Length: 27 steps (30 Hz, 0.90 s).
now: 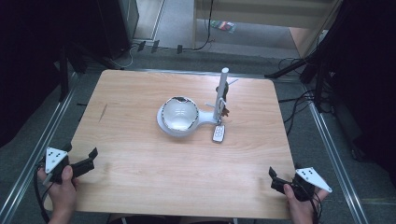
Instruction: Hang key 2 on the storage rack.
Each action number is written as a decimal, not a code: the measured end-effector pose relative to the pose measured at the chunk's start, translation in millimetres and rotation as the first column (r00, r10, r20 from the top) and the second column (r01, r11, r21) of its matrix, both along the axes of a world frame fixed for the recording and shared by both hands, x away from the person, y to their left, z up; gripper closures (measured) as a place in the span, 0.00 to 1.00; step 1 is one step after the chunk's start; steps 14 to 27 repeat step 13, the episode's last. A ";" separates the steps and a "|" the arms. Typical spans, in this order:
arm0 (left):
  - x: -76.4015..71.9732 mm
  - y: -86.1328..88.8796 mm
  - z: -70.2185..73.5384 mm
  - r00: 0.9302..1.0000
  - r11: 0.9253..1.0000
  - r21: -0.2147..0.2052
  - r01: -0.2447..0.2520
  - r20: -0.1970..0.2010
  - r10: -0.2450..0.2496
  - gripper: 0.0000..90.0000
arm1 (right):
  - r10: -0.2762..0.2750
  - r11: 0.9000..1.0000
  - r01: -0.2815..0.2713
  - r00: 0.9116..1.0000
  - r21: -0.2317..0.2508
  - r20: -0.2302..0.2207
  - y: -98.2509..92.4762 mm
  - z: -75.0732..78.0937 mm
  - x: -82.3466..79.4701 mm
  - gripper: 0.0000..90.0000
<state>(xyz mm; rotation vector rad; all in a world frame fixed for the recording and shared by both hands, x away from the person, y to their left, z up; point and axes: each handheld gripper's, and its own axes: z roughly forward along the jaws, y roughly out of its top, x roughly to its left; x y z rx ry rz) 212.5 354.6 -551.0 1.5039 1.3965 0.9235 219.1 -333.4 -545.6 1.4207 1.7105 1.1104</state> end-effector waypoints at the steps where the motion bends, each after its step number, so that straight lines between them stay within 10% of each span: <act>1: 0.1 -0.5 0.0 1.000 1.000 0.003 0.002 0.000 -0.002 0.07 | 0.000 1.000 0.000 1.000 -0.004 0.000 0.3 -0.1 -0.3 0.00; 27: 1.9 -0.3 0.1 1.000 1.000 0.001 -0.012 -0.011 0.012 0.06 | -0.025 1.000 0.025 1.000 0.013 -0.010 -1.6 0.0 2.4 0.00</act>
